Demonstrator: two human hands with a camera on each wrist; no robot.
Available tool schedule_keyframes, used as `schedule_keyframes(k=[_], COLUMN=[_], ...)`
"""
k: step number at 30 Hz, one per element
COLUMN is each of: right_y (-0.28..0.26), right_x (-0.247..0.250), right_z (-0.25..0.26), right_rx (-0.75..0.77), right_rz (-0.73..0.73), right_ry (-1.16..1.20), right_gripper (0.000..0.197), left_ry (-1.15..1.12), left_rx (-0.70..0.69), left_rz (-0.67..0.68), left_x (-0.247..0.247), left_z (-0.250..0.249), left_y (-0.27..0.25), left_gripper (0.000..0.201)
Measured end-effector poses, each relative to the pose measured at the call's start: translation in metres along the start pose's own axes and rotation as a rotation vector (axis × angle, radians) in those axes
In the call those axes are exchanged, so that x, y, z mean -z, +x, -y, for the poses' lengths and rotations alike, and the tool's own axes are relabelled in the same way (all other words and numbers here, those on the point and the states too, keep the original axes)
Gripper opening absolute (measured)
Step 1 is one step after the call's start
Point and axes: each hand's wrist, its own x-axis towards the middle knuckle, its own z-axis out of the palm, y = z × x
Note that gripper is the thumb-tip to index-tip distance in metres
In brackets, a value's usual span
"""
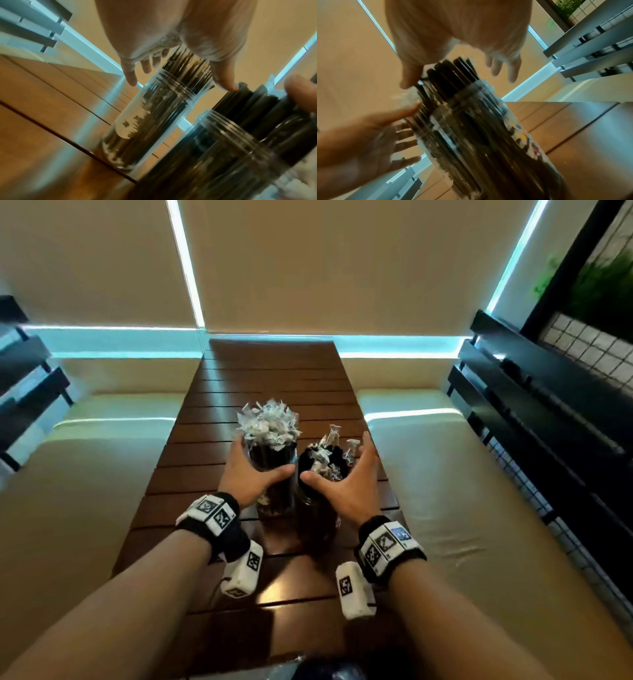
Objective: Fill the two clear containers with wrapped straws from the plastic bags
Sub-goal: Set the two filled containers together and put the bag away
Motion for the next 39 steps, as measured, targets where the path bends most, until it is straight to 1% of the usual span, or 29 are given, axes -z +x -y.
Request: schedule_keyframes(k=[1, 2, 5, 7, 8, 11, 13, 15, 17, 18, 20, 23, 31, 34, 37, 39], right_y=[0.002, 0.005, 0.011, 0.011, 0.011, 0.012, 0.015, 0.020, 0.027, 0.032, 0.045, 0.069, 0.122, 0.135, 0.141, 0.140], right_x=[-0.005, -0.009, -0.015, -0.019, -0.021, -0.025, -0.025, -0.028, -0.033, -0.036, -0.044, -0.054, -0.091, -0.103, -0.109, -0.110], right_z=[-0.003, -0.005, -0.010, -0.014, -0.018, -0.020, -0.020, -0.022, -0.024, -0.025, -0.024, -0.017, -0.007, -0.004, -0.001, 0.002], right_rx=[-0.028, -0.042, -0.015, 0.000, -0.002, -0.026, -0.052, -0.053, -0.066, -0.086, -0.138, -0.178, -0.236, -0.232, -0.238, -0.243], right_rz=[0.078, 0.124, 0.176, 0.176, 0.158, 0.101, 0.075, 0.027, -0.018, -0.026, -0.007, 0.035, 0.045, 0.046, 0.061, 0.076], right_ry=[0.038, 0.062, 0.020, -0.037, -0.052, -0.036, -0.016, -0.023, -0.052, -0.063, -0.102, -0.155, -0.115, -0.116, -0.120, -0.119], right_gripper=[0.129, 0.129, 0.114, 0.101, 0.095, 0.083, 0.085, 0.093, 0.102, 0.103, 0.099, 0.096, 0.097, 0.097, 0.097, 0.105], left_ry=[-0.056, -0.110, -0.202, -0.195, -0.163, -0.041, 0.000, 0.029, 0.052, 0.077, 0.127, 0.161, 0.105, 0.101, 0.102, 0.112], left_rx=[0.021, 0.047, 0.118, 0.162, 0.168, 0.160, 0.142, 0.123, 0.112, 0.100, 0.089, 0.124, 0.133, 0.095, 0.087, 0.110], left_rz=[0.000, -0.007, -0.054, -0.110, -0.129, -0.192, -0.233, -0.257, -0.284, -0.292, -0.295, -0.307, -0.321, -0.335, -0.308, -0.265], left_x=[-0.004, -0.007, -0.015, -0.020, -0.021, -0.022, -0.019, -0.013, -0.007, -0.004, 0.001, 0.009, 0.017, 0.018, 0.020, 0.025], left_z=[-0.001, -0.002, 0.001, -0.005, -0.007, -0.009, -0.006, -0.001, 0.003, 0.005, 0.006, 0.006, 0.017, 0.021, 0.026, 0.027], left_y=[0.004, 0.009, 0.022, 0.023, 0.022, 0.022, 0.022, 0.019, 0.015, 0.016, 0.020, 0.035, 0.078, 0.090, 0.098, 0.097], left_gripper=[0.125, 0.123, 0.117, 0.115, 0.111, 0.090, 0.079, 0.072, 0.074, 0.075, 0.077, 0.080, 0.068, 0.067, 0.067, 0.076])
